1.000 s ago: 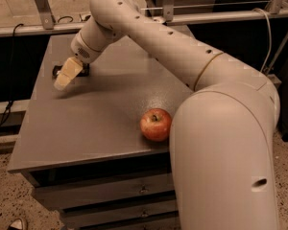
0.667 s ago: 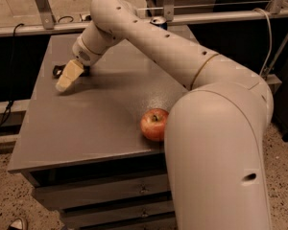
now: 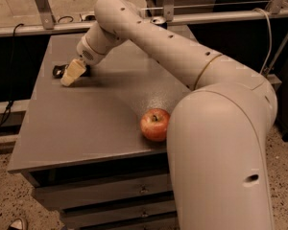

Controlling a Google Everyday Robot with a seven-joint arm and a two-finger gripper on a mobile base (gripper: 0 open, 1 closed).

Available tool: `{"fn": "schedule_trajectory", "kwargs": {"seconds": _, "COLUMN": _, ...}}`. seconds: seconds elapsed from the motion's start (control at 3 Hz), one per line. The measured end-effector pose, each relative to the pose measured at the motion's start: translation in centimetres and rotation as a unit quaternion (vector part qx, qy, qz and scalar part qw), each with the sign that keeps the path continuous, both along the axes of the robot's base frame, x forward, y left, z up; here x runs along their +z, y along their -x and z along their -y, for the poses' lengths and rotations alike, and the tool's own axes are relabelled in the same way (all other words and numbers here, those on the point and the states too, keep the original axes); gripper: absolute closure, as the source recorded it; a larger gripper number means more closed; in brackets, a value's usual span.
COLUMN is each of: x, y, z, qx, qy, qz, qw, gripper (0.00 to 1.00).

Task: Pick rxbar chocolate

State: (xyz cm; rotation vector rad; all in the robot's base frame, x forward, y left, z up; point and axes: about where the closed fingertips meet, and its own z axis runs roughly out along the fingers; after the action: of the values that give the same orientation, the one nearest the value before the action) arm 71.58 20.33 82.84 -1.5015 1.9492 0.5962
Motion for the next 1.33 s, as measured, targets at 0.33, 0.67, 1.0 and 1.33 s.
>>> {"fn": "schedule_trajectory", "kwargs": {"seconds": 0.33, "x": 1.9, "y": 0.0, "z": 1.0, "qx": -0.006, "qy": -0.009, "qz": 0.015, "qw": 0.9998, "gripper": 0.65}}
{"fn": "schedule_trajectory", "kwargs": {"seconds": 0.67, "x": 4.5, "y": 0.6, "z": 1.9, "qx": -0.005, "qy": -0.020, "qz": 0.038, "qw": 0.9991, "gripper": 0.88}}
{"fn": "schedule_trajectory", "kwargs": {"seconds": 1.0, "x": 6.8, "y": 1.8, "z": 2.2, "qx": -0.001, "qy": -0.043, "qz": 0.056, "qw": 0.9975, "gripper": 1.00}}
{"fn": "schedule_trajectory", "kwargs": {"seconds": 1.33, "x": 9.1, "y": 2.2, "z": 2.8, "qx": -0.004, "qy": -0.080, "qz": 0.073, "qw": 0.9941, "gripper": 1.00}}
